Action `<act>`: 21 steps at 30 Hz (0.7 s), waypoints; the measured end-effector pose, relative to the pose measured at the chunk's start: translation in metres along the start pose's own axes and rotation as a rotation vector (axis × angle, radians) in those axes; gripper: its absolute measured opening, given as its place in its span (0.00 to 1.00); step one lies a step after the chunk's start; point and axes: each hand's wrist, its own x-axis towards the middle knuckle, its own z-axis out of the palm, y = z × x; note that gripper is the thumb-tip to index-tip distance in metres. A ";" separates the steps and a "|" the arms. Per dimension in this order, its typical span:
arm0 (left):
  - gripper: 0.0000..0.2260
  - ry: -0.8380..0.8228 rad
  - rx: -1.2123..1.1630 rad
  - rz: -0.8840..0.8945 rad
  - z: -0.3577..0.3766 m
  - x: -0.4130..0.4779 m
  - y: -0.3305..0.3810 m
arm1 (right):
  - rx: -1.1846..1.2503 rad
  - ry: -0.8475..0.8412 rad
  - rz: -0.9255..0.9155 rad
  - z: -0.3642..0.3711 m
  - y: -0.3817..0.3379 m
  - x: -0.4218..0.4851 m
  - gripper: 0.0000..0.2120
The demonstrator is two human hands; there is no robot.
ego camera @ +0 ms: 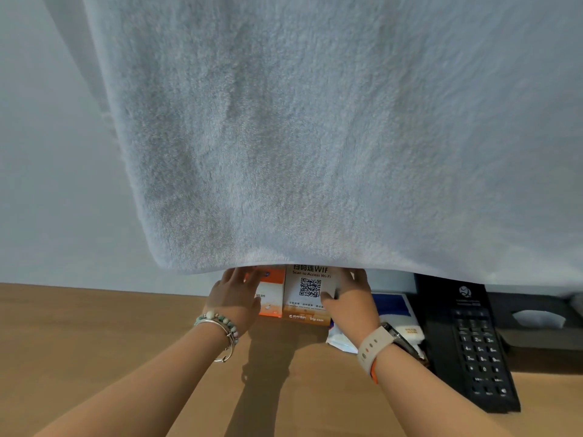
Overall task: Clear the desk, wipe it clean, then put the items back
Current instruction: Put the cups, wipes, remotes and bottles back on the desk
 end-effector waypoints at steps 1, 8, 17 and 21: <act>0.24 0.002 0.014 0.012 -0.002 -0.004 0.002 | -0.020 0.005 -0.032 -0.003 -0.001 -0.006 0.23; 0.23 0.040 0.072 0.039 -0.020 -0.035 0.017 | -0.170 -0.066 -0.086 -0.015 -0.012 -0.042 0.24; 0.21 0.090 0.119 -0.009 -0.044 -0.090 -0.008 | -0.222 -0.119 -0.257 -0.001 -0.060 -0.077 0.22; 0.21 0.108 0.121 -0.080 -0.055 -0.125 -0.042 | -0.213 -0.182 -0.370 0.021 -0.101 -0.095 0.21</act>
